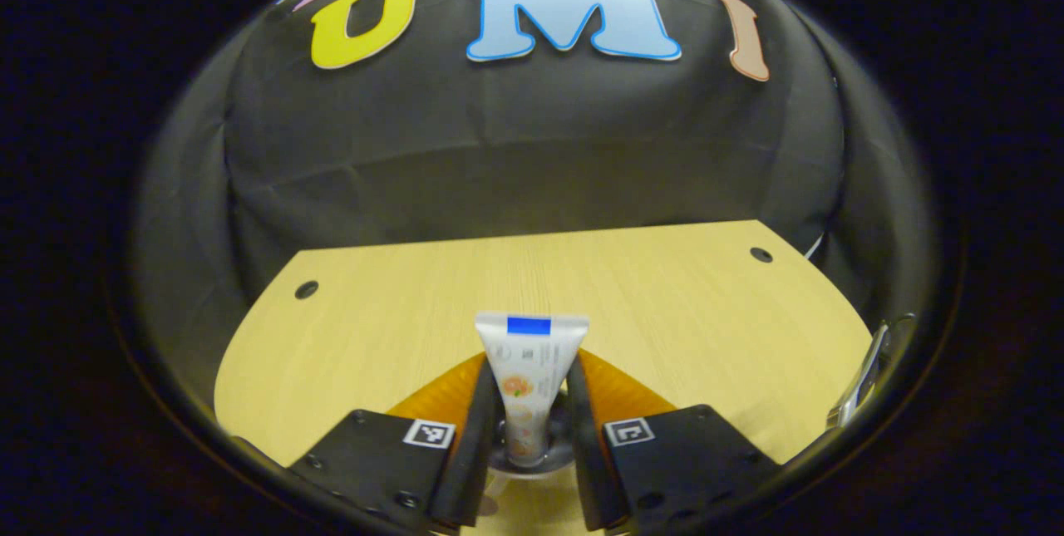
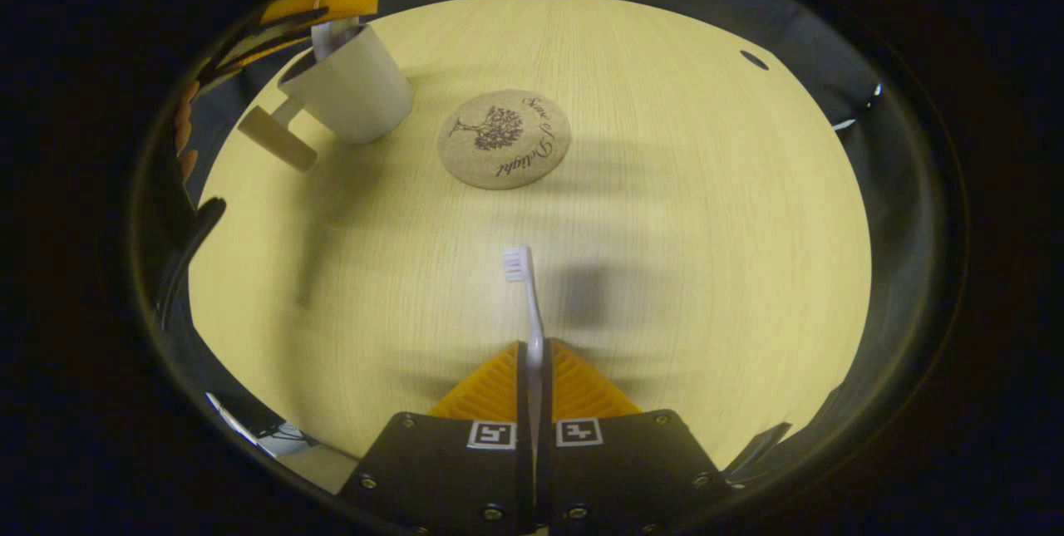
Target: Put the toothbrush and toothpaste on the desktop into the cup, then pick up the cup and place it on the coaster on the desktop.
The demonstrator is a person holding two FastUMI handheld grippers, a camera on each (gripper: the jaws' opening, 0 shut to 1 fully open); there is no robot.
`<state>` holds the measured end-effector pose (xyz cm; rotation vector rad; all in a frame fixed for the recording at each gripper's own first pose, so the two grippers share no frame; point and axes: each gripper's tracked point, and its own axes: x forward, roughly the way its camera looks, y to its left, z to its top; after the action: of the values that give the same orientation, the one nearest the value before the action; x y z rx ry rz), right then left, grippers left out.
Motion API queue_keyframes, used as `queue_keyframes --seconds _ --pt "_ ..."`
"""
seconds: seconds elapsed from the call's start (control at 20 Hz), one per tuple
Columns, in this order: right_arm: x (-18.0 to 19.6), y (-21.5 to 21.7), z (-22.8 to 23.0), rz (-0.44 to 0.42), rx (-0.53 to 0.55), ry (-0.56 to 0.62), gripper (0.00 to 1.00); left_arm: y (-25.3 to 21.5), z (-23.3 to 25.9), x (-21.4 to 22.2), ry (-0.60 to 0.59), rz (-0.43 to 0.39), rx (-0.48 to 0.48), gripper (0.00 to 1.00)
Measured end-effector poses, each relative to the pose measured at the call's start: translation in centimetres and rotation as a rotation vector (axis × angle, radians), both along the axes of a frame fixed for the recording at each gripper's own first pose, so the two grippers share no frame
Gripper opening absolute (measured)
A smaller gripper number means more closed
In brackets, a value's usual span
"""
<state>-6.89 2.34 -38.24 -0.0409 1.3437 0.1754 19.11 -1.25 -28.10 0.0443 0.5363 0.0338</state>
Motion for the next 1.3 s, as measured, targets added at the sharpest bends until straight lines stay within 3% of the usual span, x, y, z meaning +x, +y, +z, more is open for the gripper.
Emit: queue_keyframes --seconds 0.1,0.4,0.9,1.3 --pt "0.0 0.0 -0.1 -0.002 -0.002 -0.001 0.04 0.3 0.9 -0.4 -0.029 0.001 -0.005 0.6" --pt "0.0 0.0 -0.1 -0.01 -0.01 -0.01 0.04 1.3 4.2 -2.3 -0.084 -0.001 0.0 0.6" --pt "0.1 0.2 0.7 -0.062 0.005 -0.065 0.02 6.1 8.1 -8.9 -0.126 0.071 -0.016 0.6" --pt "7.0 2.6 8.6 -0.14 0.096 -0.28 0.03 12.5 7.6 -13.6 -0.113 0.177 -0.046 0.59"
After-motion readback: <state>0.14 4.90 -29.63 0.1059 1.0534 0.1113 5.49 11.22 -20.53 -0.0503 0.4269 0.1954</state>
